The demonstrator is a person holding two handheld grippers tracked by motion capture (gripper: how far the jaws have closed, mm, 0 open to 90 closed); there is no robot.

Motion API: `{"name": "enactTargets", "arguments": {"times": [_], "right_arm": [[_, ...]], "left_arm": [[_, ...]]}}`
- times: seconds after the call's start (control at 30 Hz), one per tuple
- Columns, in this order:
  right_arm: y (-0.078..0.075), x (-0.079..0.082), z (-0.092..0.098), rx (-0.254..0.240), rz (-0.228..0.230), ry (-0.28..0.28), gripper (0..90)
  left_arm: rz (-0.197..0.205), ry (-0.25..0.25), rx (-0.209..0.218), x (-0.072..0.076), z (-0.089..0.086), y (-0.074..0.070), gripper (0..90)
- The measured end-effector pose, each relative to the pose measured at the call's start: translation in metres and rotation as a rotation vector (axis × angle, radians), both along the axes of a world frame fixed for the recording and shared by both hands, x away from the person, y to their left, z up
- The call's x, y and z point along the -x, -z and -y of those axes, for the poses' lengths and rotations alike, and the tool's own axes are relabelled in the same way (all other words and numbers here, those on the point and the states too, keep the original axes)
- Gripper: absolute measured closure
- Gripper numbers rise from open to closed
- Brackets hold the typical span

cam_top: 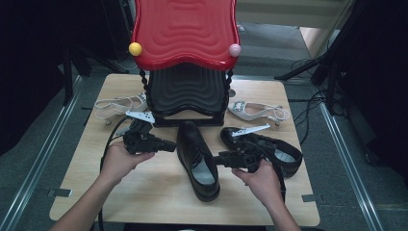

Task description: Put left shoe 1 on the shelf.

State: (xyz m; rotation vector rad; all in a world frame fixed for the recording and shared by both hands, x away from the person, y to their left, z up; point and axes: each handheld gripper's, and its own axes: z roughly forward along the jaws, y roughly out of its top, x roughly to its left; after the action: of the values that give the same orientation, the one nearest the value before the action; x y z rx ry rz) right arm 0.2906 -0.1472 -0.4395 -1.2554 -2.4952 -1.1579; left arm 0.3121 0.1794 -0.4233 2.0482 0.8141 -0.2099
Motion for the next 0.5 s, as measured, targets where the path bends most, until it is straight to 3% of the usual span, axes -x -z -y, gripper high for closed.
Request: {"name": "enactTargets", "arguments": {"times": [0.23,0.37,0.5], "right_arm": [[-0.004,0.012,-0.012,0.007,-0.030,-0.029,62.0],[-0.003,0.015,-0.018,0.017,-0.039,-0.044,61.5],[-0.003,0.016,-0.024,0.024,-0.048,-0.060,62.0]], "left_arm": [[0.061,-0.016,-0.001,-0.012,0.000,-0.024,87.8],[0.088,0.001,-0.017,-0.018,0.004,-0.043,88.0],[0.114,0.000,-0.001,-0.026,0.001,-0.064,88.1]]}}
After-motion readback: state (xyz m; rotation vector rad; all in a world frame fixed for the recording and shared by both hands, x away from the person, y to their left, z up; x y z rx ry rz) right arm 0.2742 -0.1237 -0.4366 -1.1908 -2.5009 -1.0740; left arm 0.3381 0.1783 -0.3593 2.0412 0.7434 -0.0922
